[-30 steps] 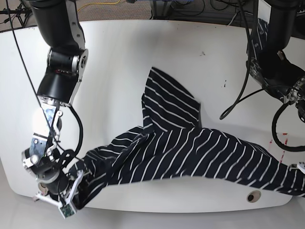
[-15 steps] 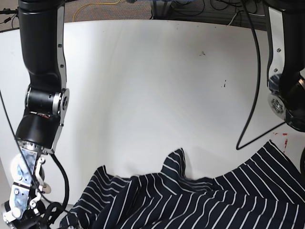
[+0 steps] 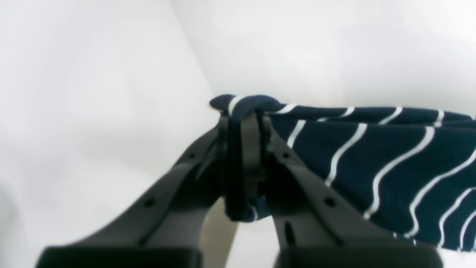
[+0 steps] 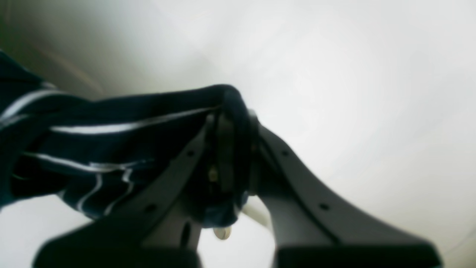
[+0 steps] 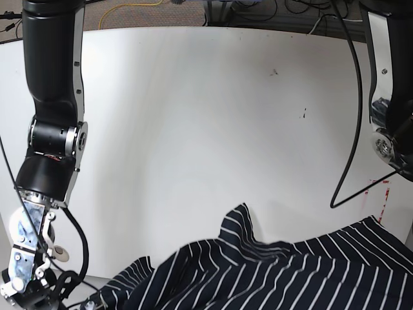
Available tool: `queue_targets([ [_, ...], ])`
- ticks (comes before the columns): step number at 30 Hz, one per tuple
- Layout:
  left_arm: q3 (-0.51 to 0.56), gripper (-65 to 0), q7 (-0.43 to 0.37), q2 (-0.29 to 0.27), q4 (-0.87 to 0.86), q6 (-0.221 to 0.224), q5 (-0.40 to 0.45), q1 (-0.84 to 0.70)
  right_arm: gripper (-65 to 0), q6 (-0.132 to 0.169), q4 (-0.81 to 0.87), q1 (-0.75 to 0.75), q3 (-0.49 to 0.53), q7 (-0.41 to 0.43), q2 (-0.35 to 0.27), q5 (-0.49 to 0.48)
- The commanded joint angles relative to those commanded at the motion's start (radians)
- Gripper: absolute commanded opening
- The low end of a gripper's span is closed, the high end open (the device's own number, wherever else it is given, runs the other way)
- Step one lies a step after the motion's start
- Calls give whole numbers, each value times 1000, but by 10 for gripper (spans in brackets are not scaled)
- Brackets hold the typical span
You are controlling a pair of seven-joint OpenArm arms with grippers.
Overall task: Fold the T-shirt properly
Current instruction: 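Lift the striped shirt with both grippers and swing it up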
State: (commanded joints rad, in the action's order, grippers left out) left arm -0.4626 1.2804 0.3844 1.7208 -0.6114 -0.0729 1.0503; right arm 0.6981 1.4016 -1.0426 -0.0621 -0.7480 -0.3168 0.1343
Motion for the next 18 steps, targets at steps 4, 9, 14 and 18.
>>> queue_targets([
  [4, -34, -650, 0, -6, 38, 0, 0, -89, -634, 0, 66, 121, -23, 0, 0, 0],
  [9, -77, -650, 2, -32, 97, 0, -2, -207, -634, 0, 135, 281, -58, 0, 0, 0],
  [14, -98, -650, 3, -41, 170, -37, -2, -350, -634, 0, 206, 454, -104, 3, 2, 0],
  [18, -123, -650, 3, -46, 195, -81, -2, -457, -634, 0, 249, 555, -147, 3, 28, -2],
])
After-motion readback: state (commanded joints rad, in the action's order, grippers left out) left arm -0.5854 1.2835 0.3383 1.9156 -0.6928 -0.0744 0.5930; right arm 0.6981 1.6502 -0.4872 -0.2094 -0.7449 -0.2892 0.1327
